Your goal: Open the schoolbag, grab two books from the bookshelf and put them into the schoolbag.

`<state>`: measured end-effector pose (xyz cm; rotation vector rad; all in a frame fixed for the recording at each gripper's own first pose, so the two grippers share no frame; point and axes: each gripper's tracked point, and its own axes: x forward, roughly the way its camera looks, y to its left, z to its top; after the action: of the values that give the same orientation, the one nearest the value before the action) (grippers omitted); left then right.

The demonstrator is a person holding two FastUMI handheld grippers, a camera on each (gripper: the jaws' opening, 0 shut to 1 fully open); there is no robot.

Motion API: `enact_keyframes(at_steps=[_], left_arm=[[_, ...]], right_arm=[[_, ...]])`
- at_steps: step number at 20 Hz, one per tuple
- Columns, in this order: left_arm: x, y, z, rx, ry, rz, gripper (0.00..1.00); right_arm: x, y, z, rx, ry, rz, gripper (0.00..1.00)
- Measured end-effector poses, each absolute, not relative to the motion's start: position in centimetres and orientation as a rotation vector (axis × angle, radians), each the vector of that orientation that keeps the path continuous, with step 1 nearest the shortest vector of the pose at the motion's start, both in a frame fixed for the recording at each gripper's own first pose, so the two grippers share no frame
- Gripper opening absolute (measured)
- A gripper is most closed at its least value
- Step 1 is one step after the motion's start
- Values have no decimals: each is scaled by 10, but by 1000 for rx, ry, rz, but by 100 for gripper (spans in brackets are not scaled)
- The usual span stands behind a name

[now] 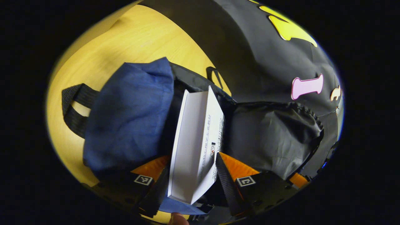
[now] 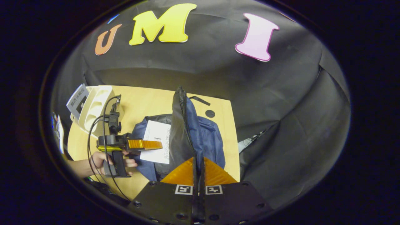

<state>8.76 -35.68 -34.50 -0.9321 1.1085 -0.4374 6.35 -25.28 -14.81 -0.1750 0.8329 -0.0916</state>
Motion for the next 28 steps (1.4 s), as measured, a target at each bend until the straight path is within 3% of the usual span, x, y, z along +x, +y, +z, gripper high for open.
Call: enact_keyframes(at_steps=[2, 7, 17, 28], left_arm=[[87, -344, -345, -898, 1104, -403, 98], [97, -306, -332, -686, 1019, -350, 98], [138, -204, -218, -237, 598, -219, 97], [83, -52, -109, -114, 507, -92, 98]], right_arm=[[63, -250, -149, -176, 834, -87, 0], [65, -245, -152, -180, 835, -76, 0], [56, -227, -158, -165, 804, -67, 0], [52, -207, -159, -150, 781, -84, 0]])
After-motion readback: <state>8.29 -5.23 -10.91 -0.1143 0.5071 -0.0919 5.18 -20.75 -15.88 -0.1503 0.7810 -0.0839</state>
